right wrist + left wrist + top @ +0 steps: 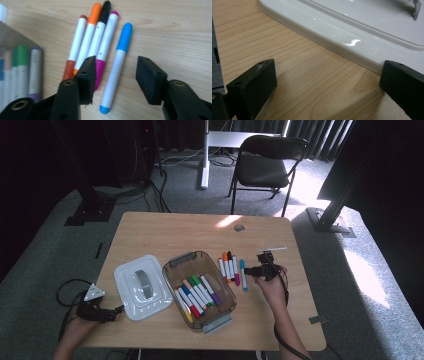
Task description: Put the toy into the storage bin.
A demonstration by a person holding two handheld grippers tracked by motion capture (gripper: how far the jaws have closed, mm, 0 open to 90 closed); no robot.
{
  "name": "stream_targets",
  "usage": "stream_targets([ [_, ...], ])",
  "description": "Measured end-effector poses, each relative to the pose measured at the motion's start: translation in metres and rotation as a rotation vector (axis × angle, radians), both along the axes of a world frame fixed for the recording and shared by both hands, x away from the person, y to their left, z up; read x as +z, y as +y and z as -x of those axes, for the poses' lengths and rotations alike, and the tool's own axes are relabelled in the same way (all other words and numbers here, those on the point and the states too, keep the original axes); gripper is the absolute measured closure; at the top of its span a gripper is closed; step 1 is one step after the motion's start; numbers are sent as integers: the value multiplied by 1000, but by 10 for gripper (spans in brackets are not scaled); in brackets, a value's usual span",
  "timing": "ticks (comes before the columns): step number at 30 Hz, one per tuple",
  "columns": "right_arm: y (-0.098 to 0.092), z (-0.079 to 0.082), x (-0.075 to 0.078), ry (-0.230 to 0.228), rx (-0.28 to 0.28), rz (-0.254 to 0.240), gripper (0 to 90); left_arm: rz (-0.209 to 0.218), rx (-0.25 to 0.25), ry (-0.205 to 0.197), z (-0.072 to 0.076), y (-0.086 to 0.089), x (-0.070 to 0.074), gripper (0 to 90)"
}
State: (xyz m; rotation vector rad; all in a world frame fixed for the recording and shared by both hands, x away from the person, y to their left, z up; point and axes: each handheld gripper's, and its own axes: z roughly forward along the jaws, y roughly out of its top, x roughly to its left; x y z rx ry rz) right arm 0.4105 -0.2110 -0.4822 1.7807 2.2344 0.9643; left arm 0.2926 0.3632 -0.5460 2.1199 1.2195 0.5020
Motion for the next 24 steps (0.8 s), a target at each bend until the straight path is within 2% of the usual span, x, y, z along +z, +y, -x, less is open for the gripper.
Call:
stream_targets([
  [1,1,-2,-3,6,-1,5,557,0,0,1,0,0,0,17],
  [10,16,-17,-23,52,-15,72,611,-1,0,1,0,0,0,16],
  [12,19,-20,-26,58,-29,108,634,-1,0,1,0,0,0,17],
  [13,19,-21,-28,66,-26,106,637,0,0,0,0,0,0,17],
  [21,19,-22,-34,78,-44,152,700,0,0,1,0,0,0,16],
  [24,18,-21,-34,74,-53,163,757,0,0,0,0,0,0,16],
])
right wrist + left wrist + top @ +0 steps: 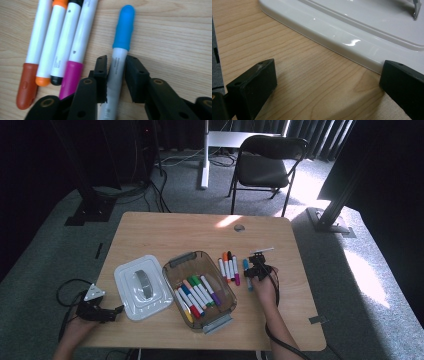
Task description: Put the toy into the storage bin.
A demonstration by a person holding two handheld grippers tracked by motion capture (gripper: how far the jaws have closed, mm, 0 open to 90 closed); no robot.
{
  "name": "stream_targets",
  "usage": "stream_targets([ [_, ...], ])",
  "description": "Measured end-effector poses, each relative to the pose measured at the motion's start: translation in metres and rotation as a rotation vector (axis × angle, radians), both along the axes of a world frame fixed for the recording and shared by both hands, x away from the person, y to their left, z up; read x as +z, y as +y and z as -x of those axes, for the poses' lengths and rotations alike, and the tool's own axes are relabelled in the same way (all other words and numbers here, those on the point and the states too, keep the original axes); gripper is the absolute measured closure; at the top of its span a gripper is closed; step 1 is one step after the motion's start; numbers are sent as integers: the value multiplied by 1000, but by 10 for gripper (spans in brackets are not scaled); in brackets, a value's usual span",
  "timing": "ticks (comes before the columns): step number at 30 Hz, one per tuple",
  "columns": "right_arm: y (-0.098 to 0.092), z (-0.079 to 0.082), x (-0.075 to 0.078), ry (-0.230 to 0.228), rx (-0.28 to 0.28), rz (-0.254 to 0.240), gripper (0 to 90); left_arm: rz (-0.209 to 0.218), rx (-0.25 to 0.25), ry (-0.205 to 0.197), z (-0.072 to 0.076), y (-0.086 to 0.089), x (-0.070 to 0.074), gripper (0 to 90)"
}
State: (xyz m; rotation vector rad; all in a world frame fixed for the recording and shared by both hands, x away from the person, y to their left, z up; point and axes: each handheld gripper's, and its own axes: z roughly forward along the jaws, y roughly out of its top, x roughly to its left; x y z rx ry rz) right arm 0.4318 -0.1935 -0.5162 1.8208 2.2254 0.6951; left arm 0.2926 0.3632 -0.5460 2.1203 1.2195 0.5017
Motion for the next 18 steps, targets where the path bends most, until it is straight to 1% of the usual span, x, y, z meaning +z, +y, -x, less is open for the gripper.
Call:
stream_targets([
  [2,-3,0,0,12,-9,-27,763,0,0,0,0,0,0,17],
  [4,-6,0,1,18,-19,-32,765,0,0,0,0,0,0,17],
  [6,-10,2,5,11,-30,-55,766,0,1,0,0,0,0,16],
  [8,-12,2,8,7,-39,-56,766,0,1,0,0,0,0,16],
  [9,-16,6,17,-8,-46,-73,766,0,1,0,0,0,0,17],
  [11,-18,9,25,-22,-45,-75,766,0,1,0,0,0,0,17],
  [13,-19,13,35,-37,-45,-93,766,0,1,0,0,0,0,17],
  [18,-16,23,58,-80,-19,-114,766,0,1,0,0,0,0,17],
])
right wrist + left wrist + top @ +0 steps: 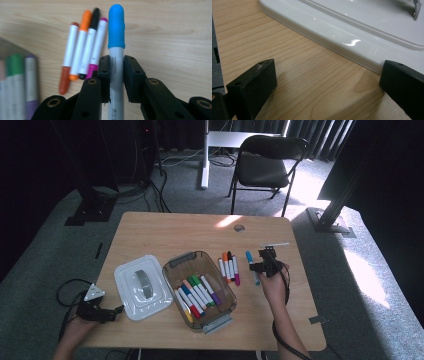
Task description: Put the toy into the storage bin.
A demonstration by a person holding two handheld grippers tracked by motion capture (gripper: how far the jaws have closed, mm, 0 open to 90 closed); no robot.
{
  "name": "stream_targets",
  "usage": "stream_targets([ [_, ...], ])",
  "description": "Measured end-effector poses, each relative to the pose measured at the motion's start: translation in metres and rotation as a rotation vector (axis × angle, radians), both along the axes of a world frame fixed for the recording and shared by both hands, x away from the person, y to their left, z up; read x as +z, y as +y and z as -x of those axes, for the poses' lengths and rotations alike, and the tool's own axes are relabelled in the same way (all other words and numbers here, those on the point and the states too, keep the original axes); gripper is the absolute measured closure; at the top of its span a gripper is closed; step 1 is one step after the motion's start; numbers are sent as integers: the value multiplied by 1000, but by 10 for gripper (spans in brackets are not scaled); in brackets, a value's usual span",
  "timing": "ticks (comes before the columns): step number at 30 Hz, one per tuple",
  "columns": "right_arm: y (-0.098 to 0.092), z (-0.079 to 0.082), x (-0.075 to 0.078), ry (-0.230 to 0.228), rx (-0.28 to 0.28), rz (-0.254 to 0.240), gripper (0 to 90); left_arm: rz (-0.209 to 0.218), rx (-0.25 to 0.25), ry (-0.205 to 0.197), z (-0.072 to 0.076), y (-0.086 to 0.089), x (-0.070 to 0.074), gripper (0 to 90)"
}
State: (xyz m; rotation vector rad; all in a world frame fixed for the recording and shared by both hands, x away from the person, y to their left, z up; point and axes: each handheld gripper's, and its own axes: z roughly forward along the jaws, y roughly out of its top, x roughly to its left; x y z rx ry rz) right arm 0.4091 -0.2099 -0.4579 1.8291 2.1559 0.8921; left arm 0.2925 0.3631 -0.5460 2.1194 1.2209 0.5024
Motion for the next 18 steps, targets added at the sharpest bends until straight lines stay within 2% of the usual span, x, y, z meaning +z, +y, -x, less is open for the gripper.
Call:
stream_targets([
  [7,10,11,26,-49,51,-38,766,0,0,0,0,0,0,17],
  [18,36,30,65,-121,155,-86,766,1,0,0,0,0,0,16],
])
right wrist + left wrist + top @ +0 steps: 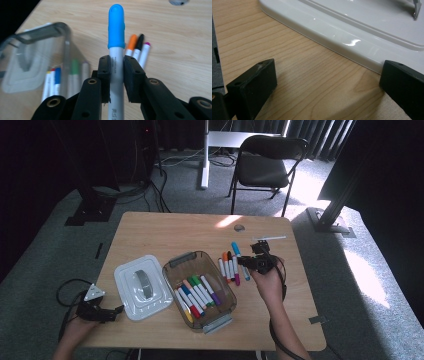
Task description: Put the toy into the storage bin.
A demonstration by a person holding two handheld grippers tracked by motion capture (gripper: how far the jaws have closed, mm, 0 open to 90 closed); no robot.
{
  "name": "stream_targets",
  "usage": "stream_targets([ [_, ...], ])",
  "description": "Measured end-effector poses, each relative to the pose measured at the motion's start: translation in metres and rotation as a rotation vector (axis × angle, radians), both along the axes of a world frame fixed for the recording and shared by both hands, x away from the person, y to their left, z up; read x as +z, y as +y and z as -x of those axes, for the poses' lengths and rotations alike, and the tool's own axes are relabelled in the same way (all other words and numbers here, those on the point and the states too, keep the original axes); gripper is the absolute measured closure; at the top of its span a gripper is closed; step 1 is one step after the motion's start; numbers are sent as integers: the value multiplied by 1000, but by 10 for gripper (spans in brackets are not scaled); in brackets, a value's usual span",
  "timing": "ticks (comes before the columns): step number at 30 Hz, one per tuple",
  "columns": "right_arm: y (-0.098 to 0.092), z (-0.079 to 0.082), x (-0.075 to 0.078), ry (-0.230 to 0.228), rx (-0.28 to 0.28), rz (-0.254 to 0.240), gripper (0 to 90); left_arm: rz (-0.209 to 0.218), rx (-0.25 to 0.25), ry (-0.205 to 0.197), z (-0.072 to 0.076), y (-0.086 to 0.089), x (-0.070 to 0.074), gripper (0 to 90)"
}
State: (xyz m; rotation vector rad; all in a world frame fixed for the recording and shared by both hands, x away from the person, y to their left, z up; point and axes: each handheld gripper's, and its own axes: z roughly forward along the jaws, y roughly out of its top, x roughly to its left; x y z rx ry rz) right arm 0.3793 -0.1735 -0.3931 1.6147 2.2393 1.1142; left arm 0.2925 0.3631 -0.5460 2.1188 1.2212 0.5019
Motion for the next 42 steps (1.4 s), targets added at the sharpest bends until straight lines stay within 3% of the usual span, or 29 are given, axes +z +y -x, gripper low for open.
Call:
stream_targets([
  [11,29,14,23,-46,99,-24,766,-1,0,-2,0,0,0,17],
  [20,54,22,28,-49,178,-46,766,-1,0,0,0,0,0,17],
  [26,74,20,15,-7,235,-35,766,-1,0,-2,0,0,0,16],
  [30,81,17,5,17,238,-21,766,-1,0,-1,0,0,0,16],
  [42,103,10,-19,77,253,99,766,-2,-1,-1,0,0,0,17],
])
